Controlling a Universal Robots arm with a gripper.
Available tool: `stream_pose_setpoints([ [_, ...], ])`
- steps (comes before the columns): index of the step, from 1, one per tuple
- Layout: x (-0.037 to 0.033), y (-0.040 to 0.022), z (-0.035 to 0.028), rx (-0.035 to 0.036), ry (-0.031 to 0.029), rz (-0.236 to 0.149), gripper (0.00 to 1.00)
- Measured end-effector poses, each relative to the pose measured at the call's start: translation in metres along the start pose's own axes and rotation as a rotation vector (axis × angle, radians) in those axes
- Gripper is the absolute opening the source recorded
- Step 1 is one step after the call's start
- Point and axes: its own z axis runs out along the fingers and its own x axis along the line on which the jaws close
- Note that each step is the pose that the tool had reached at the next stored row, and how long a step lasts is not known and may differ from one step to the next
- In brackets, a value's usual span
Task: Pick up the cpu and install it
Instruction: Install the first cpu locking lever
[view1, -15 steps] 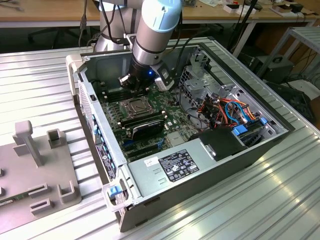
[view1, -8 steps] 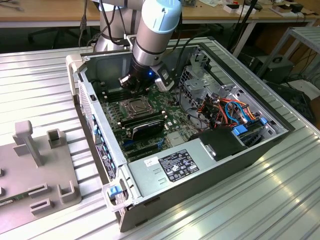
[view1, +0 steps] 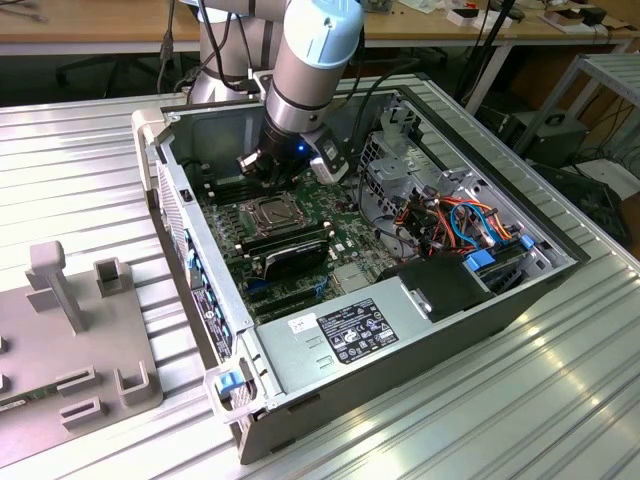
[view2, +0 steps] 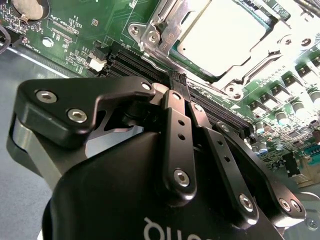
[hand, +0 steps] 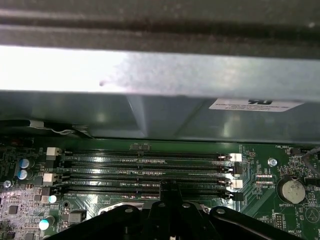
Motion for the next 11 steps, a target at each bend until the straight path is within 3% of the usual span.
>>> stream_pose_setpoints([
  [11,0.0000,-0.0021,-0.0001,0.0003,0.0000,0.000,0.11],
])
